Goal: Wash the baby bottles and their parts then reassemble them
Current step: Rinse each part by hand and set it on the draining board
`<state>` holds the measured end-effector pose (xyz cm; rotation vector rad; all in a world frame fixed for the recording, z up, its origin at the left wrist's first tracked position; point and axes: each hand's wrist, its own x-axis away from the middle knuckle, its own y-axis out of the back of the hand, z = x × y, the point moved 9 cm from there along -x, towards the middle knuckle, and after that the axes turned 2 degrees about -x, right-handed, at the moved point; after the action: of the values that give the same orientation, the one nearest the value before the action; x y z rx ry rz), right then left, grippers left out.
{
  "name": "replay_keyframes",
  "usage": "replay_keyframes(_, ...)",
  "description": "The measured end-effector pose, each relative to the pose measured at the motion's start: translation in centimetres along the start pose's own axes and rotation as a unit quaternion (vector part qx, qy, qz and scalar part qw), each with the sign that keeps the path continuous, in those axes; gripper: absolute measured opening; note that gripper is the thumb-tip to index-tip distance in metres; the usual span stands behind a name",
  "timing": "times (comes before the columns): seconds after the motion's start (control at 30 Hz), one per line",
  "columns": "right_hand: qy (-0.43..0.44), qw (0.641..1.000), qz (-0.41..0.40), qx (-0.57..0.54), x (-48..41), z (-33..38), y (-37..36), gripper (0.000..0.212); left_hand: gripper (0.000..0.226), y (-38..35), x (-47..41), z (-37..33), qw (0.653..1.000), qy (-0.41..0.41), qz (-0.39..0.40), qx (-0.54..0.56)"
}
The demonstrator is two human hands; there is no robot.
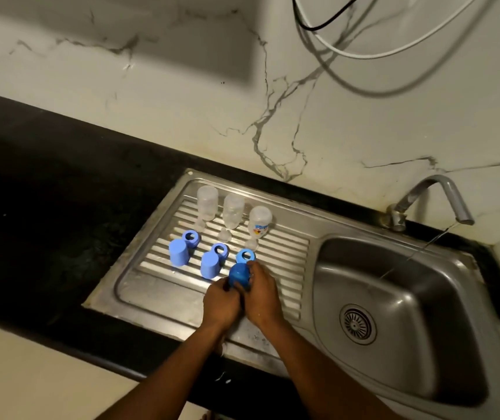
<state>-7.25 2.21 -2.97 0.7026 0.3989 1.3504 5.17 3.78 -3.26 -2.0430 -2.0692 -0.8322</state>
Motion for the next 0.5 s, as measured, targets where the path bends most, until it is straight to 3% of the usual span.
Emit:
replay_keyframes(0.2, -0.036, 0.998, 0.019, -0.046, 0.2, -0.8, -0.8, 0.038, 0.010, 0.0, -0.5, 0.4, 0.999, -0.012, -0.030, -0.024)
replay_keyframes(0.33, -0.065, 0.992, 0.008, -0.108, 0.8, -1.1, 0.7, 0.014, 0.012, -0.5, 0.1, 0.7, 0.997, -0.002, -0.062, -0.052)
replay_keyframes(0.5, -0.063, 0.992, -0.004, -0.110, 1.3, -2.8, 2.6, 0.027, 0.014, -3.1, 1.4, -0.5, 0.994, -0.044, -0.053, -0.087)
